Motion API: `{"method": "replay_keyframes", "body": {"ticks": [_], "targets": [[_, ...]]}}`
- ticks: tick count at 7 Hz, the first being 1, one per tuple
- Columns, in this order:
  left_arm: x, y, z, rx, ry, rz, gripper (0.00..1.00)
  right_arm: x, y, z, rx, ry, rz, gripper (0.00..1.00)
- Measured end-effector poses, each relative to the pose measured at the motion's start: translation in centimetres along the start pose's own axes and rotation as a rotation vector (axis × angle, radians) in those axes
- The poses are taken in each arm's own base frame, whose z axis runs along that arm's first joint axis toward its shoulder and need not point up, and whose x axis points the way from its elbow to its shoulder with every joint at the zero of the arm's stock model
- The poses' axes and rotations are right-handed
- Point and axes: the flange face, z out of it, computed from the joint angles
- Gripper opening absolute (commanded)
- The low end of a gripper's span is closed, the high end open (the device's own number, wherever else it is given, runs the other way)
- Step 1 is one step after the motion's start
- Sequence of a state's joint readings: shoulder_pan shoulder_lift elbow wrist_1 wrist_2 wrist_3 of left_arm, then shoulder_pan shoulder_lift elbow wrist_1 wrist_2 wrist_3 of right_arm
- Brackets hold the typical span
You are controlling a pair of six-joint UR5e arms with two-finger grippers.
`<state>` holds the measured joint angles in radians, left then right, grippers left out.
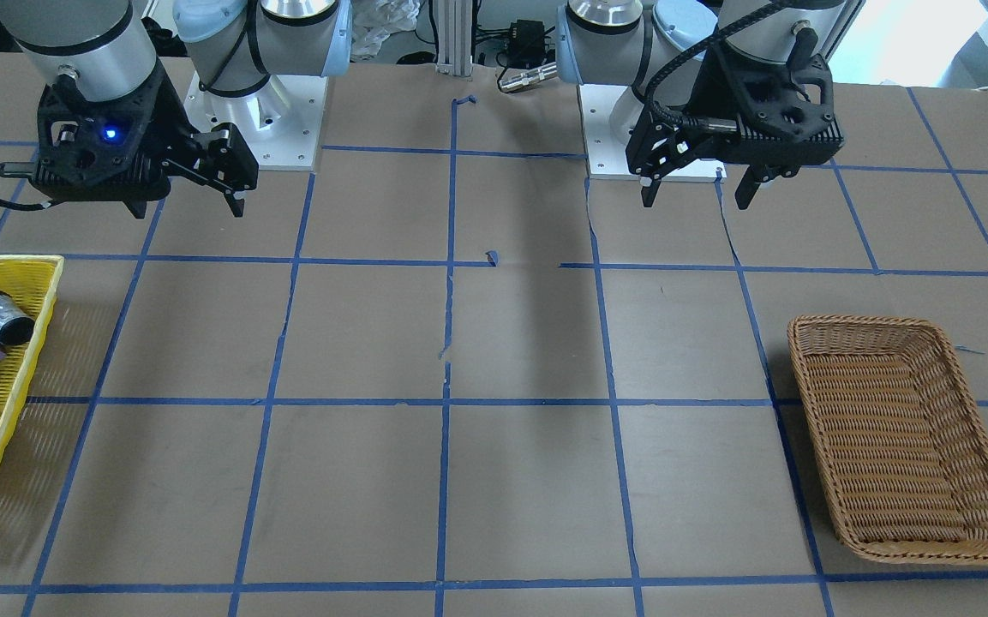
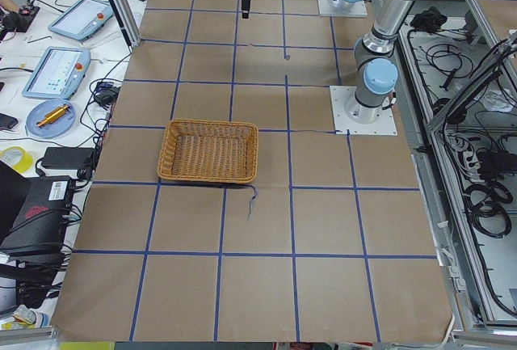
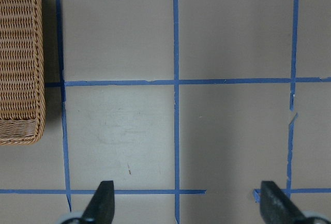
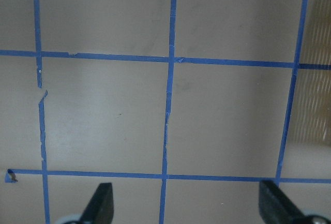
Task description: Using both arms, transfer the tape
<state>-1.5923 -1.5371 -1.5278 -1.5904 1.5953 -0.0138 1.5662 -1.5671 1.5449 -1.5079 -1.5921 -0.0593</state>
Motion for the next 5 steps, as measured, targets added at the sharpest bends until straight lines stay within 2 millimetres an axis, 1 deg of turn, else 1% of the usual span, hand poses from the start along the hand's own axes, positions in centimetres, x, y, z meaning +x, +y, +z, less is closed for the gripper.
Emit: {"method": "replay_keyframes", "body": {"ticks": [5], "targets": [[-0.03, -0.01, 0.00, 0.000, 0.000, 0.000, 1.00, -0.09, 0.21, -0.56, 0.012, -0.008, 0.007, 1.00]]}}
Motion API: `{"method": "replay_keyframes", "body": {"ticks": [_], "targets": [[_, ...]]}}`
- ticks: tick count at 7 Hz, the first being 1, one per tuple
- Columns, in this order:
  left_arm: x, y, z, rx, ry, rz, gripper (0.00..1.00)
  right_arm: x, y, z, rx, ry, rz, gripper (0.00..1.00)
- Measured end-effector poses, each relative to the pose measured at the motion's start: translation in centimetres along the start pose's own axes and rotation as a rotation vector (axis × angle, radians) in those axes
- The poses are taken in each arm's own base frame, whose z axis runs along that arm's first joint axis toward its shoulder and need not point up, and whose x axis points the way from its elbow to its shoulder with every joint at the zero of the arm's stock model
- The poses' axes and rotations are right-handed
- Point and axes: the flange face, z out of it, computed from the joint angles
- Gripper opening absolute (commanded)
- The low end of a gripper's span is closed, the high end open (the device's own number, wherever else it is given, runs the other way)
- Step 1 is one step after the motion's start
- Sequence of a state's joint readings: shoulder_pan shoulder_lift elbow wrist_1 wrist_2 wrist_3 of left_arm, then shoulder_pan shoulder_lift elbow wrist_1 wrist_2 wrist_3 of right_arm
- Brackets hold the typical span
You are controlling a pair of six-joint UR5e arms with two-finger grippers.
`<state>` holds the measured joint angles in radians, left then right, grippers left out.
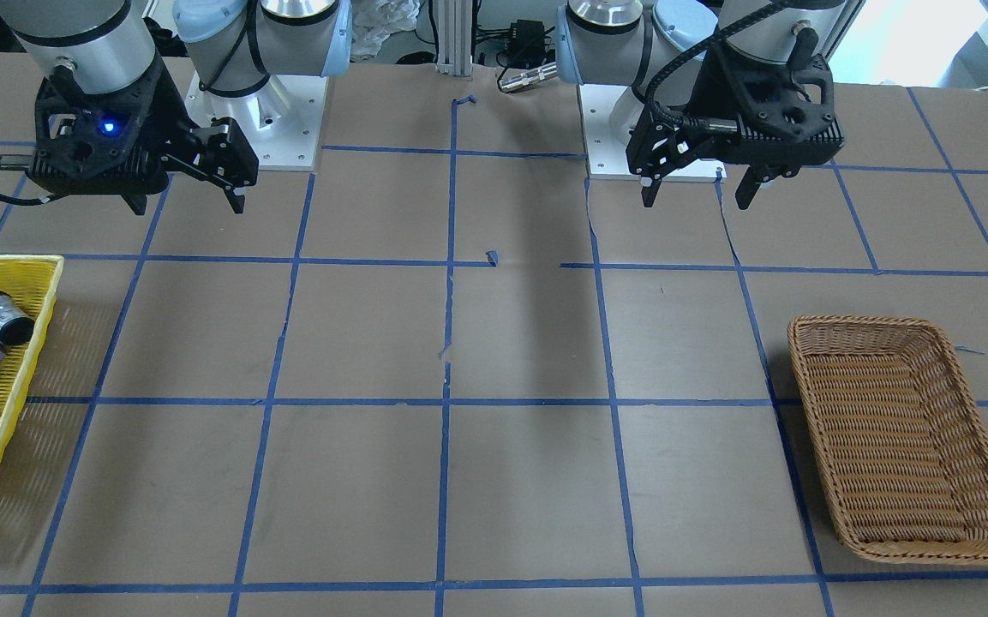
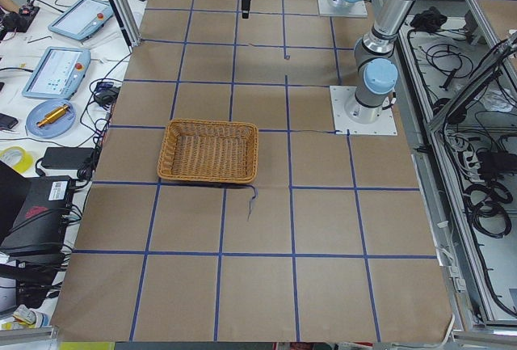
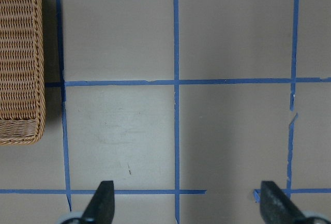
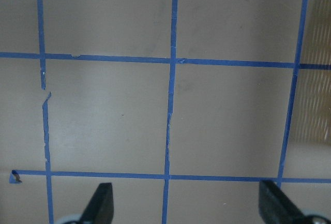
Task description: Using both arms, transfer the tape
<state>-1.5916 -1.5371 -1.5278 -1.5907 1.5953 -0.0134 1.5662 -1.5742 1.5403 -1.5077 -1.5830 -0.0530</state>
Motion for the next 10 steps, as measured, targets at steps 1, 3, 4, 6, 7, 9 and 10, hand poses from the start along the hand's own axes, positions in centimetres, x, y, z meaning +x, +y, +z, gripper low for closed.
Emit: {"method": "replay_keyframes", "body": {"ticks": [1, 3, 4, 6, 7, 9, 10], "targets": [[0.0, 0.0, 0.0, 0.000, 0.000, 0.000, 1.00, 0.0, 0.1, -0.3, 0.006, -0.001, -0.001, 1.00], [0.0, 0.0, 0.0, 0.000, 0.000, 0.001, 1.00, -0.1, 0.2, -0.7, 0.014, -0.008, -0.003, 1.00], [0.0, 0.0, 0.0, 0.000, 0.000, 0.001, 1.00, -0.1, 0.2, -0.8, 0.017, -0.010, -0.002, 1.00], [0.0, 0.0, 0.0, 0.000, 0.000, 0.000, 1.00, 1.3, -0.7, 0.1, 0.014, -0.001, 0.024, 1.00], [0.0, 0.0, 0.0, 0.001, 0.000, 0.000, 1.00, 4.2, -2.2, 1.1, 0.018, 0.000, 0.066, 1.00], [0.0, 0.0, 0.0, 0.000, 0.000, 0.000, 1.00, 14.5, -5.1, 4.3, -0.001, -0.001, 0.088, 1.00], [0.0, 0.0, 0.0, 0.000, 0.000, 0.000, 1.00, 20.8, -6.4, 7.5, -0.026, -0.009, 0.121, 1.00]]}}
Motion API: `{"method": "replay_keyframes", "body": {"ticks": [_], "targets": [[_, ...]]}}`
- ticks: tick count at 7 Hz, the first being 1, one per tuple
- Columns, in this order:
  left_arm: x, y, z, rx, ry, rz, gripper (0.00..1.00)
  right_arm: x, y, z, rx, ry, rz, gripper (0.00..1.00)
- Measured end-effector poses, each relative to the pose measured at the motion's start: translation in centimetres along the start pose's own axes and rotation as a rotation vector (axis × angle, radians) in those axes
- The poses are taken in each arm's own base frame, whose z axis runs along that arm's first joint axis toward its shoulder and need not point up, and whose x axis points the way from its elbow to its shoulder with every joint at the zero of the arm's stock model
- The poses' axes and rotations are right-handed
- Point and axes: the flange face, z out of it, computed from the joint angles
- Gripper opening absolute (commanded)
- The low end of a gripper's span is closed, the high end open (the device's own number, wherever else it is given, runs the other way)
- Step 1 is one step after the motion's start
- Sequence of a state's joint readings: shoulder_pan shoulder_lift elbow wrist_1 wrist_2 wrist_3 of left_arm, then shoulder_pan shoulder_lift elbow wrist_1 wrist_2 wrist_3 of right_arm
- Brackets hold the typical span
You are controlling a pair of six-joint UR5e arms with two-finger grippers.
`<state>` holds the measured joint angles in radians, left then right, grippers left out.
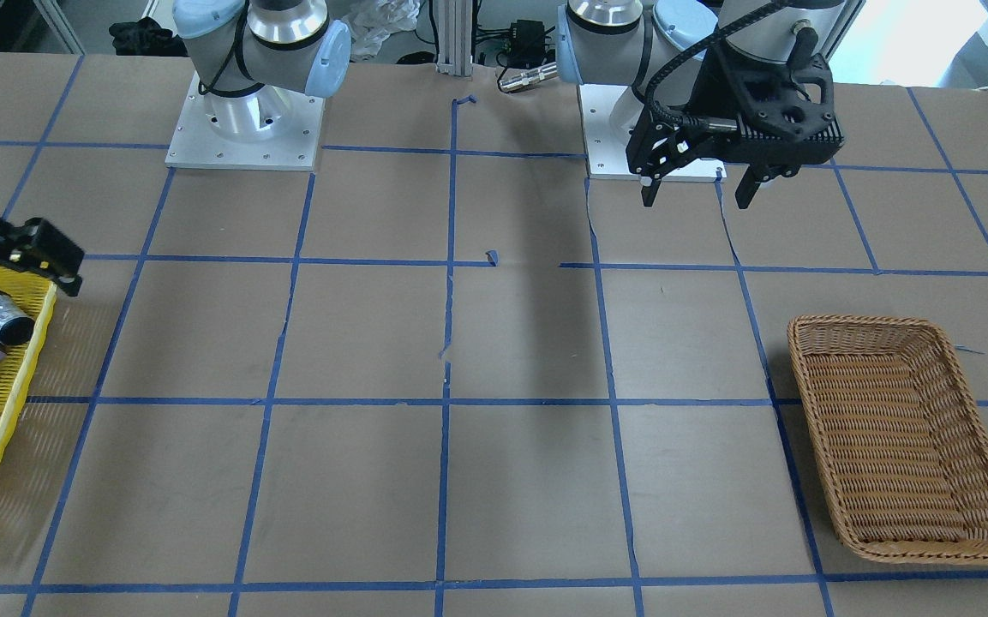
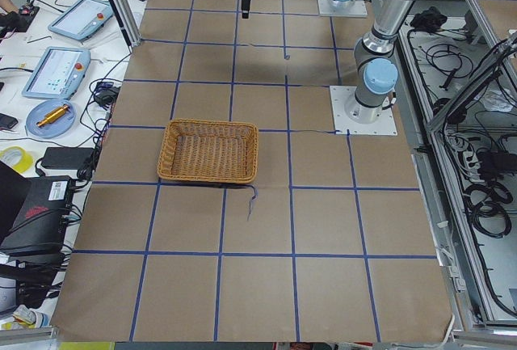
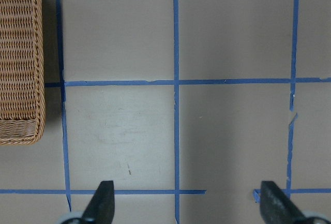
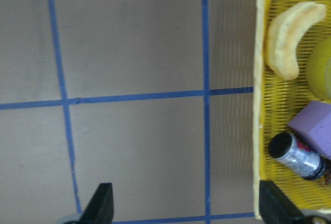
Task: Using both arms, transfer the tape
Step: 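Lower the right gripper into the yellow basket over the yellow tape roll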
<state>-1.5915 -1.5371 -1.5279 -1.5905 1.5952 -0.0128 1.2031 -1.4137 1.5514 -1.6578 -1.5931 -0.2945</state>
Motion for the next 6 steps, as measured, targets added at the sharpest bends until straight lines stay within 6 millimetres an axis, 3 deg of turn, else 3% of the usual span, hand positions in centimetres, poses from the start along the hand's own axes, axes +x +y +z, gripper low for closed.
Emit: {"method": "replay_keyframes", "body": {"ticks": [2, 3, 4, 5, 6], "targets": [[0.0, 0.0, 0.0, 0.000, 0.000, 0.000, 1.00, 11.0, -3.7, 7.4, 0.014, 0.019, 0.062, 1.00], [0.0, 0.0, 0.0, 0.000, 0.000, 0.000, 1.00, 15.4, -5.0, 11.4, 0.025, 0.034, 0.094, 1.00], [0.0, 0.0, 0.0, 0.000, 0.000, 0.000, 1.00, 18.1, -5.6, 14.6, 0.024, 0.041, 0.119, 1.00], [0.0, 0.0, 0.0, 0.000, 0.000, 0.000, 1.00, 19.3, -6.1, 16.6, 0.021, 0.041, 0.131, 1.00], [0.0, 0.0, 0.0, 0.000, 0.000, -0.001, 1.00, 19.9, -6.5, 18.3, 0.019, 0.040, 0.135, 0.94]]}}
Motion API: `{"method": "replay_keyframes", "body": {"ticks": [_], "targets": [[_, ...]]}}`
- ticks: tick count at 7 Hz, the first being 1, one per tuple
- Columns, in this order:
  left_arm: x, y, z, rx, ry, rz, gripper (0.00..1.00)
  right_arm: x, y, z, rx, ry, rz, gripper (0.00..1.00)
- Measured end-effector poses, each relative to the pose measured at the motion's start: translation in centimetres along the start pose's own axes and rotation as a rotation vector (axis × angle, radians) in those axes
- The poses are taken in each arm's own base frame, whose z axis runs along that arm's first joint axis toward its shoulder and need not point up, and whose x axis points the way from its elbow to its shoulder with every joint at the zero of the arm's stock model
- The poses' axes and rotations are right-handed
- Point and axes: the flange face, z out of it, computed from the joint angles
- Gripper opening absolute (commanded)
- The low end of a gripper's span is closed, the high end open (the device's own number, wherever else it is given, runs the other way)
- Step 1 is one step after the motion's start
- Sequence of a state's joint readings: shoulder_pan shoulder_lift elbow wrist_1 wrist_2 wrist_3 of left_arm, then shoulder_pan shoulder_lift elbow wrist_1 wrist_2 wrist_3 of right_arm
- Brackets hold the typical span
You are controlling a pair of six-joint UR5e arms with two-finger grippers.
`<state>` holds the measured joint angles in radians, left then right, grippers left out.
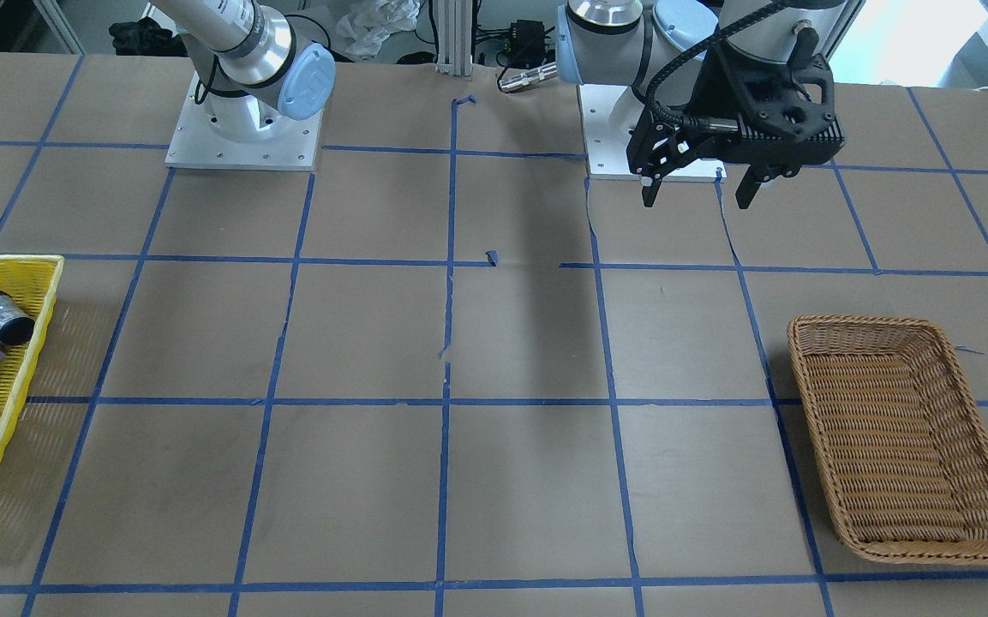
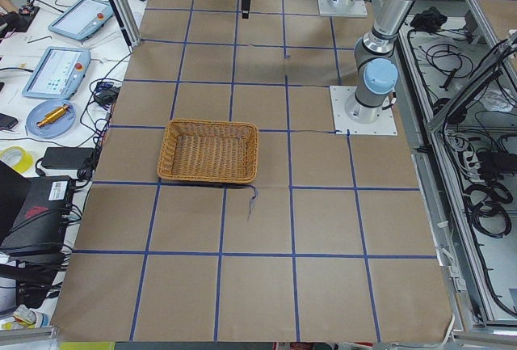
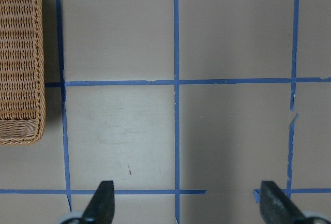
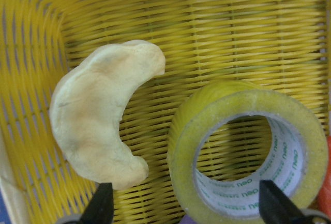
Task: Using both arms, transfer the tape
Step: 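Lower the right gripper into the yellow basket over the yellow tape roll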
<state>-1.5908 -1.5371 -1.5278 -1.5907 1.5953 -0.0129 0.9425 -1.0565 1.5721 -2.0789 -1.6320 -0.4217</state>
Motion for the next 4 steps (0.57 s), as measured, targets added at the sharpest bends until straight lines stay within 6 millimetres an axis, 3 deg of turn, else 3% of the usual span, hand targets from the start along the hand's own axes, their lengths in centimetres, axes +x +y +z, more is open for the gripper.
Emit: {"method": "replay_keyframes", "body": {"ticks": [1, 2, 3, 4], "targets": [[0.0, 0.0, 0.0, 0.000, 0.000, 0.000, 1.00, 0.2, -0.4, 1.3, 0.003, 0.003, 0.002, 0.63], [0.0, 0.0, 0.0, 0.000, 0.000, 0.000, 1.00, 0.4, -0.6, 2.1, 0.005, 0.005, 0.002, 0.06], [0.0, 0.0, 0.0, 0.000, 0.000, 0.000, 1.00, 0.4, -0.6, 2.6, 0.002, 0.004, 0.002, 0.00], [0.0, 0.0, 0.0, 0.000, 0.000, 0.000, 1.00, 0.3, -0.5, 2.8, -0.001, -0.001, 0.002, 0.00]]}}
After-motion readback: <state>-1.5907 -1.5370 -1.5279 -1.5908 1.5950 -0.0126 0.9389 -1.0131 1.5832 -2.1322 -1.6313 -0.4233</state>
